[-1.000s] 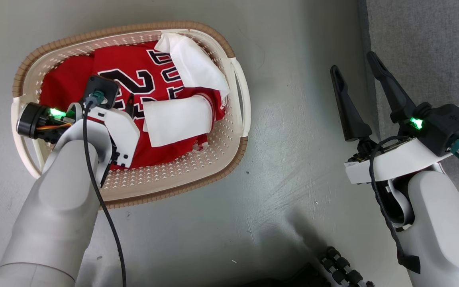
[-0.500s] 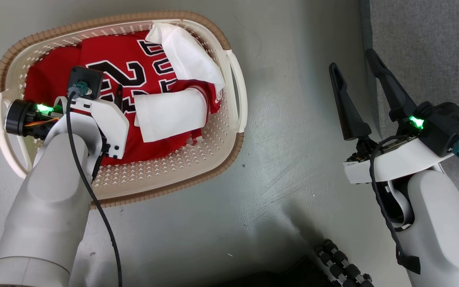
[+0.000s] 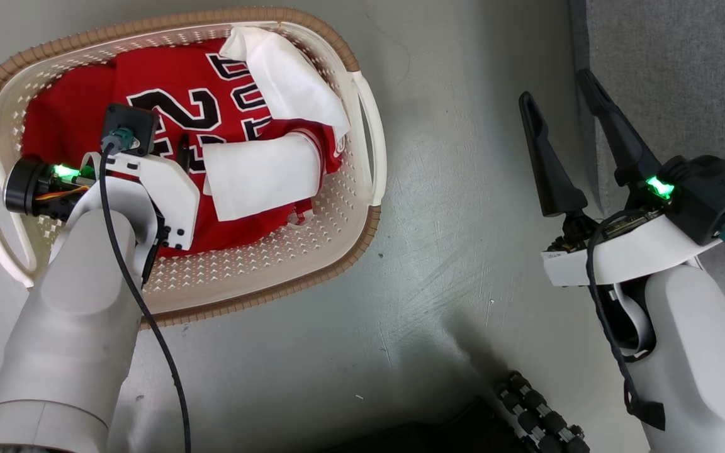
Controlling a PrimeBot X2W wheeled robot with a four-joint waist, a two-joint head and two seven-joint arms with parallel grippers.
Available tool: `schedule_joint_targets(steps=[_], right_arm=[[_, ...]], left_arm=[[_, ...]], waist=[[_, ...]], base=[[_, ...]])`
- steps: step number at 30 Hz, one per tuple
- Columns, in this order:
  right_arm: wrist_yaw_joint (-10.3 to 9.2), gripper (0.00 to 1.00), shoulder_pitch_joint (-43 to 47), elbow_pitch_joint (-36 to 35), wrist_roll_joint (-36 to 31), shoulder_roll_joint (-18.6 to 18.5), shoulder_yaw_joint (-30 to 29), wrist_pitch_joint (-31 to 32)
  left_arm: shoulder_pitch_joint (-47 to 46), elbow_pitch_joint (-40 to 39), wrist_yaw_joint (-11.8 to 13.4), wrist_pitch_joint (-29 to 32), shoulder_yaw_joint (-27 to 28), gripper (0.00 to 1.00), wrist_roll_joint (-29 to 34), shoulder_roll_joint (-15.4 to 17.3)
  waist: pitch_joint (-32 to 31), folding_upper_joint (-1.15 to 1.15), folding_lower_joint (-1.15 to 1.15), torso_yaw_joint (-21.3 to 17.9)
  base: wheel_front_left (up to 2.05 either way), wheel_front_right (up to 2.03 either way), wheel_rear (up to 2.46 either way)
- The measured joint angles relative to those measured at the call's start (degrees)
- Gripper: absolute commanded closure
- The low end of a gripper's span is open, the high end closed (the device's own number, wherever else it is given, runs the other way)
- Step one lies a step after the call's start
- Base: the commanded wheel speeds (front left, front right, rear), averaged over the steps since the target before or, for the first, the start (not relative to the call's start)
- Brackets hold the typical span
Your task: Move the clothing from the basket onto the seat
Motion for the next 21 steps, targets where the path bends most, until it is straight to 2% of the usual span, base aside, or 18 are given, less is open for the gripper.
schedule_joint_targets(steps=[3,6,7,8,9,10,11,12,21], right_arm=[[0.00,0.00,-0.5,-0.3,0.6,0.0,0.1,-0.2],[0.00,0.00,-0.5,-0.4,0.6,0.0,0.2,-0.2],[0.00,0.00,-0.5,-0.4,0.6,0.0,0.2,-0.2],[0.00,0.00,-0.5,-0.4,0.6,0.0,0.2,-0.2],[0.00,0.00,-0.5,-0.4,0.8,0.0,0.2,-0.2],[0.00,0.00,-0.5,-0.4,1.0,0.0,0.2,-0.2],[0.00,0.00,-0.5,-0.5,1.1,0.0,0.2,-0.2],[0.00,0.00,-0.5,-0.5,1.1,0.0,0.2,-0.2],[0.00,0.00,-0.7,-0.5,1.5,0.0,-0.5,-0.2]], left_arm=[[0.0,0.5,0.0,-0.5,-0.2,0.00,0.0,0.0],[0.0,0.9,0.0,-0.7,-0.6,0.45,0.1,0.1],[0.0,1.0,0.0,-0.8,-0.7,0.53,0.1,0.1],[0.0,1.1,0.0,-1.1,-0.8,0.56,0.1,0.1],[0.0,1.2,-0.1,-1.3,-0.9,0.65,0.1,0.1],[0.0,1.3,-0.1,-1.4,-1.0,0.82,0.1,0.1],[0.0,1.4,-0.2,-1.5,-1.1,0.93,0.1,0.1],[0.0,1.5,-0.3,-1.8,-1.1,1.00,0.1,0.1],[-1.0,1.9,-0.8,-4.4,-1.4,1.00,0.1,0.0]], waist=[[0.3,0.00,0.00,-0.2],[0.5,0.00,0.00,-0.5],[0.6,0.00,0.00,-0.6],[0.7,0.00,0.00,-0.6],[0.8,0.00,0.00,-0.7],[0.8,0.00,0.00,-0.8],[0.9,0.00,0.00,-0.9],[1.0,0.00,0.00,-1.0],[0.9,0.00,0.00,-1.1]], base=[[0.00,0.00,0.00],[0.00,0.00,0.00],[0.00,0.00,0.00],[0.00,0.00,0.00],[0.00,0.00,0.00],[0.00,0.00,0.00],[0.00,0.00,0.00],[0.00,0.00,0.00],[0.00,0.00,0.00]])
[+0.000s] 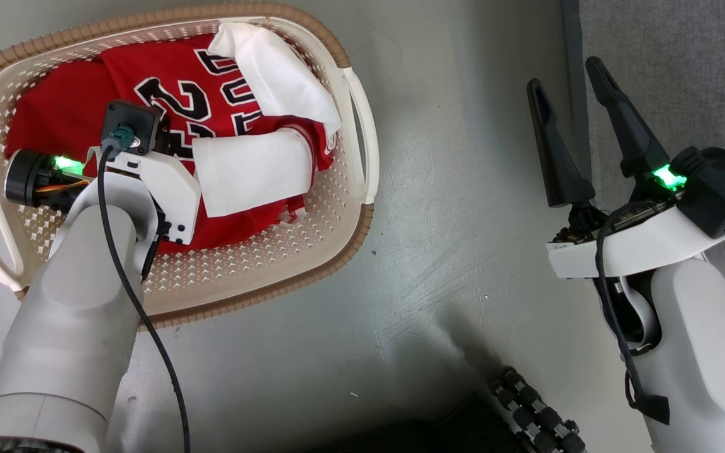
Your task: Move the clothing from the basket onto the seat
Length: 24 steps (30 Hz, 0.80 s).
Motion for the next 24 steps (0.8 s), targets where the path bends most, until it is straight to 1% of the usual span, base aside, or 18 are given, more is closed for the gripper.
schedule_joint_targets(steps=[7,13,19,24], right_arm=[[0.00,0.00,-1.8,0.0,0.1,0.0,-0.5,0.0],[0.00,0.00,-3.5,0.2,0.0,0.0,-0.6,0.0],[0.00,0.00,-4.9,0.9,-0.4,0.0,0.0,0.0],[0.00,0.00,-5.2,1.9,-0.7,0.0,0.3,0.0]], left_arm=[[-0.4,-0.1,-0.2,-2.9,0.3,1.00,-0.3,0.0],[0.0,-0.5,-1.2,-6.3,0.9,1.00,-1.9,-0.3],[1.9,-1.6,-2.2,-10.7,1.4,1.00,-3.3,-0.6],[4.2,-3.0,-2.7,-12.3,2.2,1.00,-4.9,-0.8]], waist=[[-0.6,0.00,0.00,0.6],[-1.5,0.00,0.00,1.5],[-3.2,0.00,0.00,2.8],[-4.8,0.00,0.00,3.8]], base=[[0.00,0.00,0.00],[0.00,0.00,0.00],[0.00,0.00,0.00],[0.00,0.00,0.00]])
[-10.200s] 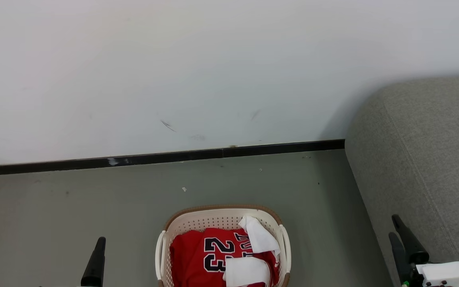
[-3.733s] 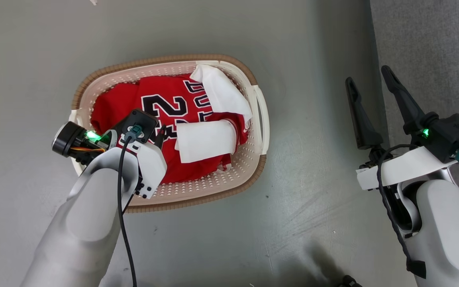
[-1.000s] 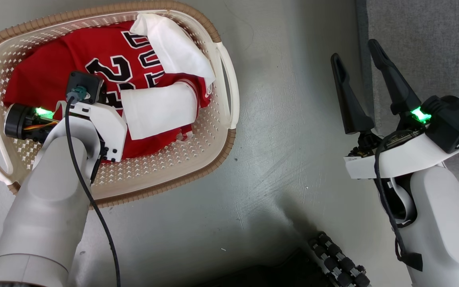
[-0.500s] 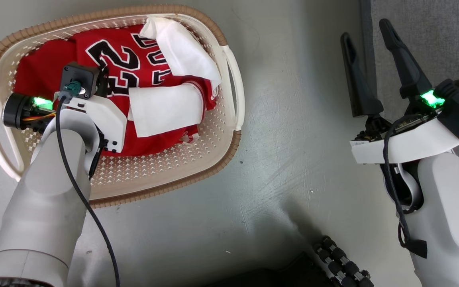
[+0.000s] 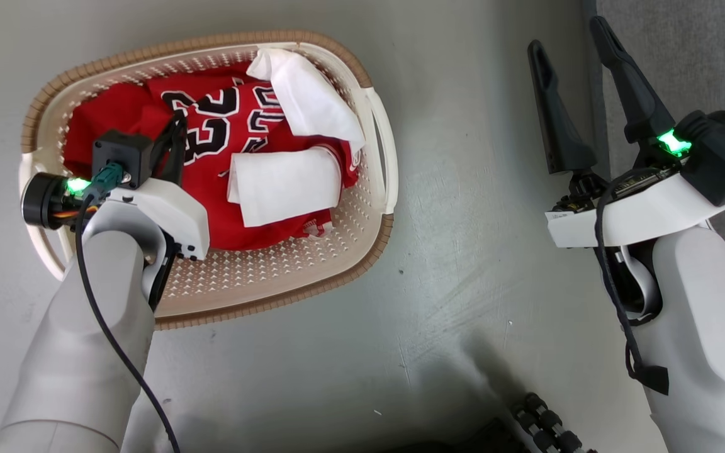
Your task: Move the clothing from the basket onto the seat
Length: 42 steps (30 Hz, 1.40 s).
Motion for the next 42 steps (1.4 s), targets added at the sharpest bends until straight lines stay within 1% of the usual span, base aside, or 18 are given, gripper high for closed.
schedule_joint_targets(steps=[8,15,20,30,35,42], right_arm=[[0.00,0.00,-0.9,1.6,-0.5,0.0,0.1,0.0],[0.00,0.00,-0.8,2.8,-1.0,-0.1,-0.7,0.0],[0.00,0.00,-0.1,3.8,-1.4,-0.1,-1.1,0.0],[0.01,0.00,3.9,4.6,-2.4,-0.2,-2.0,0.0],[0.01,0.00,6.2,5.4,-2.9,-0.9,-1.9,0.0],[0.01,0.00,9.3,6.0,-2.9,-1.8,-0.5,0.0]], left_arm=[[3.1,-2.9,-0.5,-0.9,1.0,1.00,-1.7,-0.1],[5.7,-4.8,-1.4,-0.9,0.3,1.00,-2.2,-0.9],[7.8,-6.5,-1.5,-1.0,-0.3,1.00,-3.3,-1.2],[12.1,-13.2,-2.5,-1.0,-0.2,1.00,-5.6,-1.5],[15.2,-16.0,-2.5,-1.0,0.2,1.00,-7.3,-1.5],[19.6,-19.4,-2.5,-1.0,0.3,1.00,-8.3,-1.5]], waist=[[-3.3,0.00,0.00,1.7],[-6.9,0.00,0.00,3.1],[-9.8,0.00,0.00,4.1],[-16.7,0.00,0.00,5.9],[-20.6,0.00,0.00,6.8],[-26.3,0.00,0.00,8.0]], base=[[0.00,0.00,0.00],[0.00,0.00,0.00],[0.00,0.00,0.00],[0.00,0.00,0.00],[0.00,0.00,0.00],[0.00,0.00,0.00]])
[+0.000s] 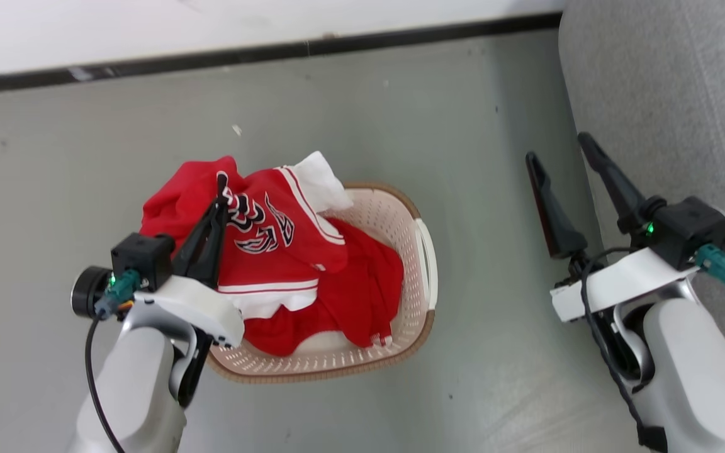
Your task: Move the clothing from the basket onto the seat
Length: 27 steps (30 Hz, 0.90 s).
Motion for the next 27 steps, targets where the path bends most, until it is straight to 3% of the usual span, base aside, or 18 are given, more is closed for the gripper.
schedule_joint_targets(steps=[15,27], right_arm=[[-0.01,0.00,6.2,1.7,0.0,-0.7,5.4,0.0],[0.00,0.00,6.8,2.9,0.6,-0.8,17.8,0.0]], left_arm=[[8.2,-6.0,0.0,0.0,-1.8,1.00,-2.5,0.0],[12.7,-9.4,0.0,0.0,-5.2,1.00,-3.5,0.1]], waist=[[-11.6,0.00,0.00,2.4],[-18.5,0.00,0.00,4.3]], base=[[0.00,0.00,0.00],[0.00,0.00,0.00]])
